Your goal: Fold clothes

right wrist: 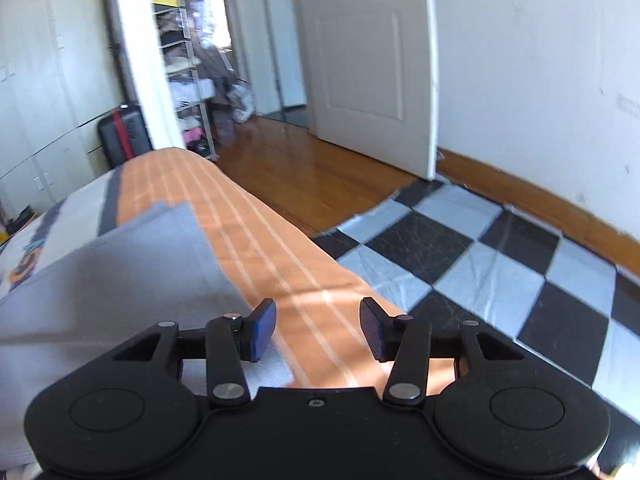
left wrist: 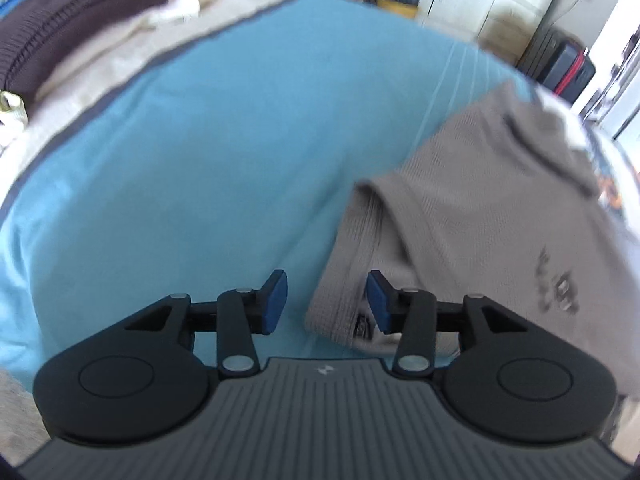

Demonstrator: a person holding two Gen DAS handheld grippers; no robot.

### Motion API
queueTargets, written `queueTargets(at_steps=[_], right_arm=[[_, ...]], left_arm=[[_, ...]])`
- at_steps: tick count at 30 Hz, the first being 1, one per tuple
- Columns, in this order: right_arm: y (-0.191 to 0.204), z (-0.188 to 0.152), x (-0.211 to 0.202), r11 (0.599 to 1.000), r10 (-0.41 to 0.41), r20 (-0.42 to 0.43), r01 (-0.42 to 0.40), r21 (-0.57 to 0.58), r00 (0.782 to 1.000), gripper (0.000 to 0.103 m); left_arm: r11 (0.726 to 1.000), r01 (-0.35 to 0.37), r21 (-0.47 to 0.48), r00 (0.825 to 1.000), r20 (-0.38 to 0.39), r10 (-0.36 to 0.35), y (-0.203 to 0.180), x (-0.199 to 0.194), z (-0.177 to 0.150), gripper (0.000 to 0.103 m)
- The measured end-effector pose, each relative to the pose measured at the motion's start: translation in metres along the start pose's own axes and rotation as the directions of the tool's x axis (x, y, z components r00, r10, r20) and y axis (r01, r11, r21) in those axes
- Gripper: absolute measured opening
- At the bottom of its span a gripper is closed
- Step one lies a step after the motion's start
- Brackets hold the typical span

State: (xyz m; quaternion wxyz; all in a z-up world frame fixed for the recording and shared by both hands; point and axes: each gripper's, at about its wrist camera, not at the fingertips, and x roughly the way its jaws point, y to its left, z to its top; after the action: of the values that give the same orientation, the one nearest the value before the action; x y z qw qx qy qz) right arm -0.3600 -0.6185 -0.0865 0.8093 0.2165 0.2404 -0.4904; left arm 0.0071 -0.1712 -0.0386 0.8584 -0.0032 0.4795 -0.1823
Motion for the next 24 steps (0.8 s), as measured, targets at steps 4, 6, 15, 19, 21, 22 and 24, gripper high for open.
queueTargets(at_steps=[4, 6, 15, 19, 21, 22, 24], right_arm=[[0.031, 0.019, -0.006, 0.983, 0.163, -0.012, -0.163, -0.081, 0.987, 0.053], [0.061, 0.030, -0.003, 0.951, 0.287, -0.056, -0.291, -0.107, 0.956, 0.053], [0.234, 0.105, 0.017, 0.731, 0.432, -0.099, -0.412, -0.544, 0.897, 0.053], [0.301, 0.141, 0.047, 0.565, 0.596, -0.410, -0.724, -0.396, 0.690, 0.054], [0.332, 0.146, 0.071, 0.570, 0.604, -0.490, -0.770, -0.287, 0.629, 0.057], [0.346, 0.145, 0.084, 0.597, 0.591, -0.512, -0.765, -0.243, 0.624, 0.058], [0.374, 0.143, 0.109, 0.647, 0.567, -0.554, -0.746, -0.159, 0.610, 0.058]], left_arm=[[0.993, 0.062, 0.098, 0.998, 0.022, -0.065, -0.014, -0.010, 0.018, 0.051], [0.985, 0.092, 0.147, 0.995, 0.031, -0.098, -0.020, -0.015, 0.027, 0.055], [0.913, 0.136, 0.384, 0.986, 0.037, -0.162, -0.057, -0.007, 0.096, 0.062], [0.908, 0.228, 0.353, 0.969, 0.014, -0.248, -0.067, 0.016, 0.136, 0.067], [0.907, 0.296, 0.299, 0.950, 0.003, -0.311, -0.074, 0.028, 0.153, 0.067], [0.903, 0.313, 0.293, 0.944, 0.003, -0.329, -0.078, 0.035, 0.158, 0.067], [0.888, 0.295, 0.352, 0.951, -0.016, -0.310, -0.087, 0.051, 0.160, 0.067]])
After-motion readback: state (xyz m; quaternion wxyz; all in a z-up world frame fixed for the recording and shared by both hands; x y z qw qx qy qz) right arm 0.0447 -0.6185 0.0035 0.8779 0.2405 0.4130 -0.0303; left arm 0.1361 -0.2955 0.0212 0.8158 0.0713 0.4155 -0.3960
